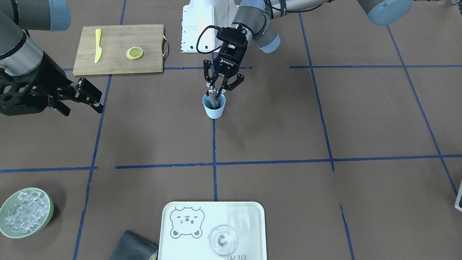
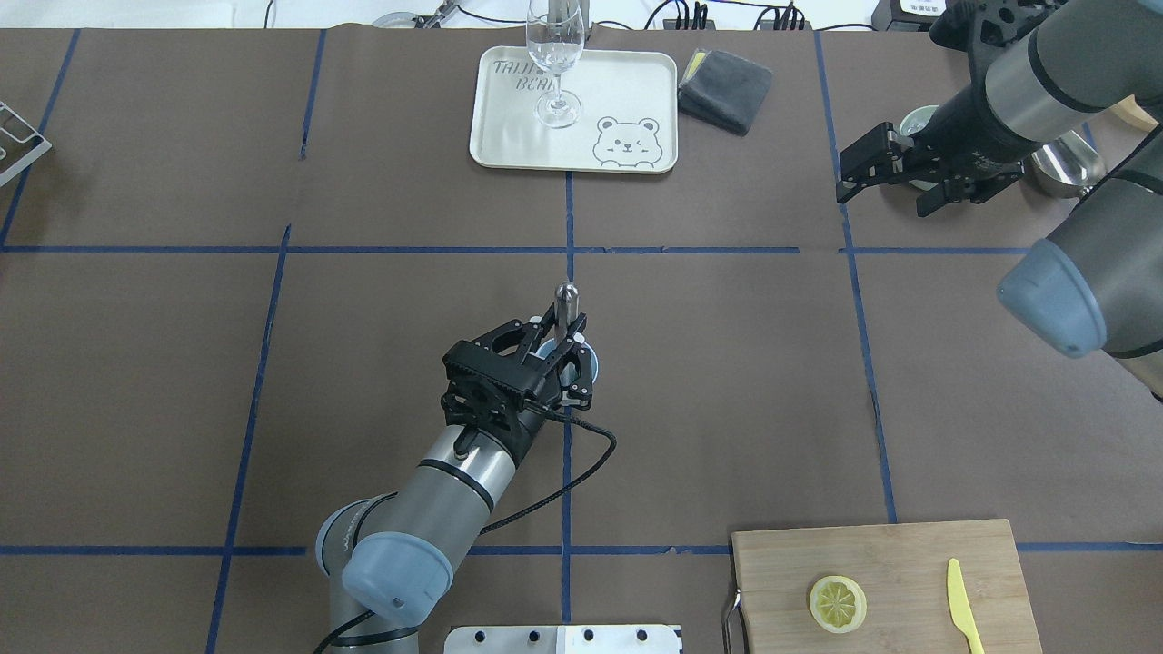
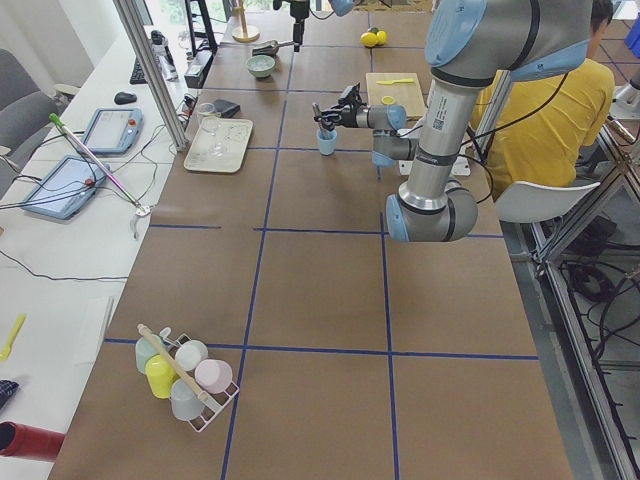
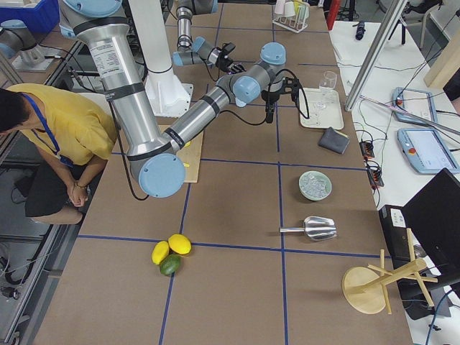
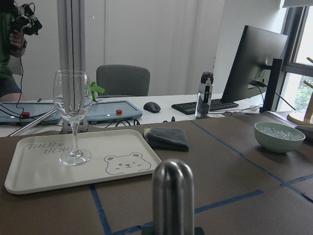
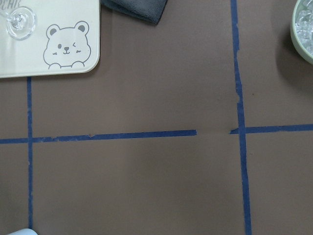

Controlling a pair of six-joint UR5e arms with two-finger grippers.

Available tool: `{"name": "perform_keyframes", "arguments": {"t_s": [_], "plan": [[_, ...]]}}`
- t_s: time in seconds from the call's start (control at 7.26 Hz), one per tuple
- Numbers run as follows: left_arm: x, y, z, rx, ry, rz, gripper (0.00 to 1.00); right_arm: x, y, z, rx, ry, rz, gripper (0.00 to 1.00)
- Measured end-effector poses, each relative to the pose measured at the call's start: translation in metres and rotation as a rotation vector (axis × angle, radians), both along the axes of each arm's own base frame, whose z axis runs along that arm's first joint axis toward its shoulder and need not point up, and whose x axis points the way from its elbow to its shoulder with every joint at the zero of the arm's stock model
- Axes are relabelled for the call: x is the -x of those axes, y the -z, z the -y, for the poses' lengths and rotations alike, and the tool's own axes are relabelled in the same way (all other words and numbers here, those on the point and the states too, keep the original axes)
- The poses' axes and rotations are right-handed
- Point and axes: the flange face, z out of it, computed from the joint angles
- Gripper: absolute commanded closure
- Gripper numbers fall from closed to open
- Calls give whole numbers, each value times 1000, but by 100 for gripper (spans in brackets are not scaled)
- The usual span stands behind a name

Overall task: Squeeze lemon into cup
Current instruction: 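Lift the muddler up out of the cup with the left gripper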

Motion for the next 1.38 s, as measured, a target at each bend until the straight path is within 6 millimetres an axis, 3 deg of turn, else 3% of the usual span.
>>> {"name": "perform_keyframes", "arguments": {"t_s": [0.41, 0.69, 0.83, 1.1, 1.38], "plan": [[60, 70, -4, -127, 27, 18, 100, -1, 1, 0, -1, 0, 2, 0], [91, 86, 20, -157, 58, 27, 100, -2, -2, 0, 3, -2, -2, 0], [104, 81, 45, -152, 58, 39, 100, -3, -6, -1, 7, -3, -5, 0], [134, 64, 114, -82, -3, 95, 100, -5, -15, -4, 6, -3, -5, 0], [162, 35, 172, 51, -161, 199, 100, -6, -21, -5, 0, -4, -3, 0]]}}
